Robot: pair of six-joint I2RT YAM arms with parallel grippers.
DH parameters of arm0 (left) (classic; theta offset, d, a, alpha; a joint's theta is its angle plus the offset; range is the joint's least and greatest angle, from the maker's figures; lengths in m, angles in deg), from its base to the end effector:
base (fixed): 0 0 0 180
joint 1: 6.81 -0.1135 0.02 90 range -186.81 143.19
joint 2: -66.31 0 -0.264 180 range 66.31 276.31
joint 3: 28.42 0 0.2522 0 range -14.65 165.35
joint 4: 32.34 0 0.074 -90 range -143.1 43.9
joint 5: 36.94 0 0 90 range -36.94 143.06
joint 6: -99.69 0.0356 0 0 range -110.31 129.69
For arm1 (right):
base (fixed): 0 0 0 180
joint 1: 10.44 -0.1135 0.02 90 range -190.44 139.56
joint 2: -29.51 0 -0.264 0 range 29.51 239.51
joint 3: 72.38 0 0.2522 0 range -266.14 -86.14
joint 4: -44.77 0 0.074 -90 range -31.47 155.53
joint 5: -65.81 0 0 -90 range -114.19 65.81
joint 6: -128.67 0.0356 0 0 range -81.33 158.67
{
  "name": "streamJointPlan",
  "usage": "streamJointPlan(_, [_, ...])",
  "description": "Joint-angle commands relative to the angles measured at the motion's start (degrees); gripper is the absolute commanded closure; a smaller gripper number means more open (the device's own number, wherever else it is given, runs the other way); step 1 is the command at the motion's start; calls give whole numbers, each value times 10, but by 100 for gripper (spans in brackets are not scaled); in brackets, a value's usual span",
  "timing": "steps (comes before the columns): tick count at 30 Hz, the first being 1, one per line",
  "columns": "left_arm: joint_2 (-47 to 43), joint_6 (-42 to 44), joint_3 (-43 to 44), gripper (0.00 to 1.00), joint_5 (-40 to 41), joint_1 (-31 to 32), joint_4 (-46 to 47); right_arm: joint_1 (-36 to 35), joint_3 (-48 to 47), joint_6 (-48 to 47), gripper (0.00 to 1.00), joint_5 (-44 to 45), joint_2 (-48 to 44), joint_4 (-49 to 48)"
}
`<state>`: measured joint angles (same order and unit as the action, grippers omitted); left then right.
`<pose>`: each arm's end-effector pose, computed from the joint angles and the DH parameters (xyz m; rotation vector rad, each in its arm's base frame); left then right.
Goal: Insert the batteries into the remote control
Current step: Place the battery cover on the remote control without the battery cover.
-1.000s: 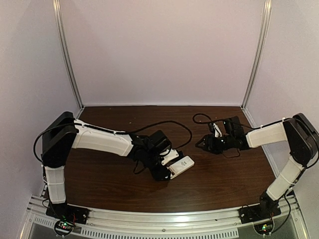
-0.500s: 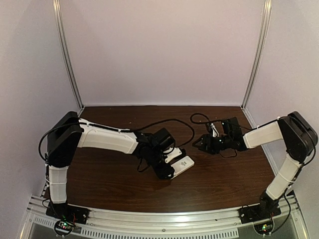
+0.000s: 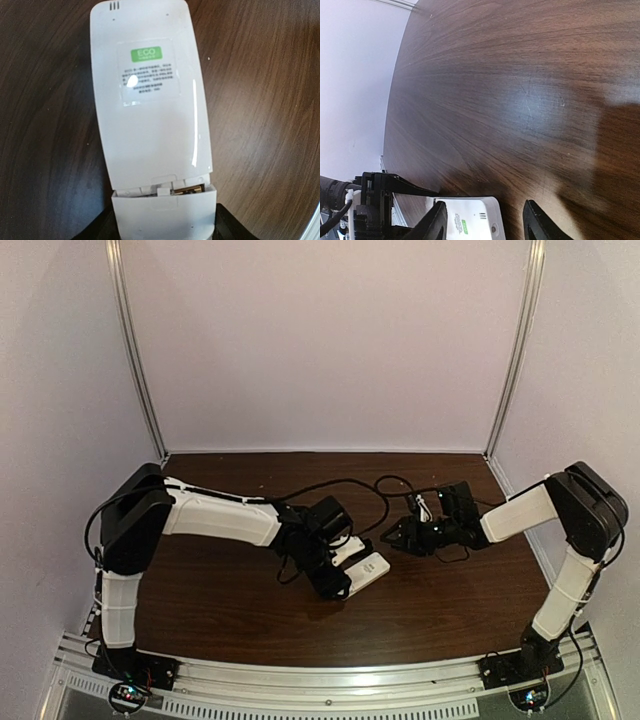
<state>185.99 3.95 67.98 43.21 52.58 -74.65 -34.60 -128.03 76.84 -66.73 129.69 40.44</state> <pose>0.2124 -0.3710 0.1439 1.3221 2.4978 -0.5342 0.2849 0.1542 0.1318 -0.1382 2.4427 1.3803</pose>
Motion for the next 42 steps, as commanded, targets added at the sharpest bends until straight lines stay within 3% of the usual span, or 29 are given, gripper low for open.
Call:
streamJointPlan(1, [24,1,16,37,2,-5,-31,-6,16,13,48,-8,1,-30])
streamJointPlan(14, [28,-10,27,28,-4,-5,-40,-7,18,7,48,-10,5,-29])
streamJointPlan(23, [-13,-19,24,3,-26,-12,-2,-7,17,-4,48,1,6,-14])
streamJointPlan(33, [-115,-79,-91,3,-121,-71,124,-6,15,-10,50,-2,-2,-10])
streamJointPlan(42, [-99,-92,-123,3,-119,-90,156,-7,16,-7,52,-10,3,-15])
